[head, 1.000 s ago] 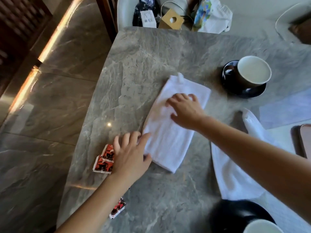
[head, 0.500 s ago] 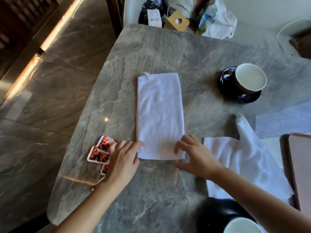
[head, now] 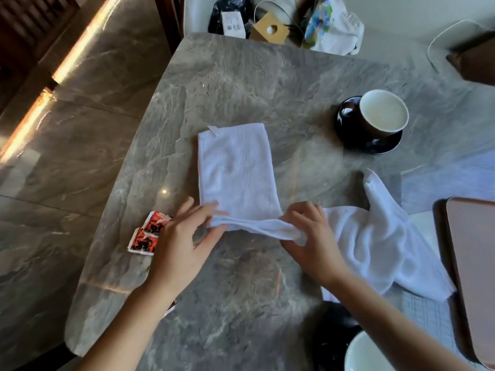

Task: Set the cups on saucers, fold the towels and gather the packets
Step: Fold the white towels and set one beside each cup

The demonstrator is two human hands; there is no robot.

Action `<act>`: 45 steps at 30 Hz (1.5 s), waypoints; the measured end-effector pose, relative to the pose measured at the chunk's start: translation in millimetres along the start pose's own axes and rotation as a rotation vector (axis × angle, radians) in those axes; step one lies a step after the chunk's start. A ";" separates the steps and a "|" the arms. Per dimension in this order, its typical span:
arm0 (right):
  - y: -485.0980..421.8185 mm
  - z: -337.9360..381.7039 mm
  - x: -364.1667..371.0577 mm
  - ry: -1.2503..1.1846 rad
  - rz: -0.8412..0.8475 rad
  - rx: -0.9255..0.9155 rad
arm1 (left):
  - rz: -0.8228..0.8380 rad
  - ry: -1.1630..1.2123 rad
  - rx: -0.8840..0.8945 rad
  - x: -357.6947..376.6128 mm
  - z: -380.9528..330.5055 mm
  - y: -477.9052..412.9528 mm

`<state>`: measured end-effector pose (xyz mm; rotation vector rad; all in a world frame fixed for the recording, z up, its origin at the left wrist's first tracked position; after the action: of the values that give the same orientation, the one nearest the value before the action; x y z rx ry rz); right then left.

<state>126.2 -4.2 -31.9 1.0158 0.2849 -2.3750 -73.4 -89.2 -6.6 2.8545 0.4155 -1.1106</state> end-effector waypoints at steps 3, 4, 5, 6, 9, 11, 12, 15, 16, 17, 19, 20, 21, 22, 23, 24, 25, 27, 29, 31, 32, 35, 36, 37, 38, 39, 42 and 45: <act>19.6 1.3 -23.0 -0.229 0.045 0.027 | 0.096 0.206 -0.151 6.0 8.3 22.5; 27.4 -3.1 -23.0 -0.299 0.102 0.077 | 0.097 0.272 -0.181 8.1 8.1 31.1; 34.4 -7.5 -19.5 -0.349 0.166 0.131 | 0.095 0.325 -0.212 11.4 8.3 39.7; 41.4 -12.0 -14.8 -0.380 0.217 0.175 | 0.092 0.364 -0.249 15.4 7.5 47.2; 57.7 -20.0 -0.5 -0.446 0.285 0.235 | 0.043 0.479 -0.390 28.9 13.4 67.3; 60.4 -18.1 6.2 -0.527 0.299 0.269 | 0.017 0.561 -0.478 36.6 19.2 74.5; 58.3 -17.8 8.4 -0.562 0.292 0.284 | 0.011 0.579 -0.511 39.4 22.6 75.6; 41.6 -15.7 12.8 -0.589 0.240 0.306 | 0.007 0.591 -0.538 45.3 33.5 69.7; 35.6 -15.1 15.2 -0.577 0.224 0.312 | 0.019 0.568 -0.528 47.0 35.6 65.0; 30.8 -15.2 18.0 -0.563 0.205 0.322 | 0.028 0.536 -0.518 48.2 38.3 61.0; 24.7 -17.7 24.9 -0.515 0.176 0.339 | 0.004 0.483 -0.517 48.3 45.1 54.9; 23.0 -19.5 29.1 -0.487 0.172 0.350 | -0.024 0.450 -0.525 47.1 48.9 52.9; 22.3 -22.0 33.6 -0.468 0.173 0.361 | -0.049 0.420 -0.532 46.1 51.0 51.2; 22.2 -25.1 37.9 -0.458 0.170 0.374 | -0.061 0.388 -0.533 45.7 51.9 50.2; 22.0 -28.4 40.9 -0.447 0.159 0.392 | -0.062 0.348 -0.525 46.0 51.9 49.6; 21.9 -31.5 43.0 -0.440 0.142 0.408 | -0.057 0.301 -0.515 46.9 52.2 49.8; 21.8 -33.3 43.8 -0.437 0.126 0.420 | -0.055 0.259 -0.507 47.6 51.7 49.8; 20.6 -33.5 44.6 -0.427 0.100 0.426 | -0.079 0.217 -0.511 48.0 53.4 49.8; 19.4 -32.2 44.1 -0.397 0.083 0.428 | -0.115 0.191 -0.530 47.9 54.8 49.0; 18.6 -32.0 43.1 -0.384 0.080 0.439 | -0.132 0.165 -0.548 48.8 54.9 48.0; 18.0 -32.5 42.9 -0.376 0.086 0.446 | -0.128 0.140 -0.547 49.0 53.8 46.7; 12.5 -34.0 41.8 -0.317 0.115 0.452 | -0.092 0.056 -0.516 49.7 48.6 41.3; 10.3 -33.9 42.0 -0.294 0.129 0.452 | -0.087 0.037 -0.517 50.4 49.8 40.5; 8.8 -33.8 42.5 -0.279 0.144 0.454 | -0.085 0.018 -0.528 50.8 52.2 40.3; 7.8 -33.5 42.9 -0.276 0.153 0.458 | -0.085 -0.007 -0.532 50.7 53.8 39.9; 7.4 -32.9 42.7 -0.283 0.153 0.461 | -0.080 -0.026 -0.530 50.3 54.2 39.3; 9.2 -29.8 37.5 -0.310 0.112 0.453 | -0.014 -0.013 -0.500 49.8 52.0 40.9; 16.9 -28.5 21.4 -0.228 0.061 0.394 | -0.005 -0.070 -0.385 30.4 43.8 50.0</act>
<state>140.6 -15.6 -66.8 0.8899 -0.3056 -2.5149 -67.4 -136.6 -61.9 2.4753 0.5630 -1.0003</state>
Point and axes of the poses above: each hand's wrist, its own y-axis away from the middle knuckle, its own x-axis out of the palm, z = x × y, the point moved 7 cm from there along -y, towards the middle knuckle, and after that the axes turned 2 degrees about -y, right-handed, at the moved point
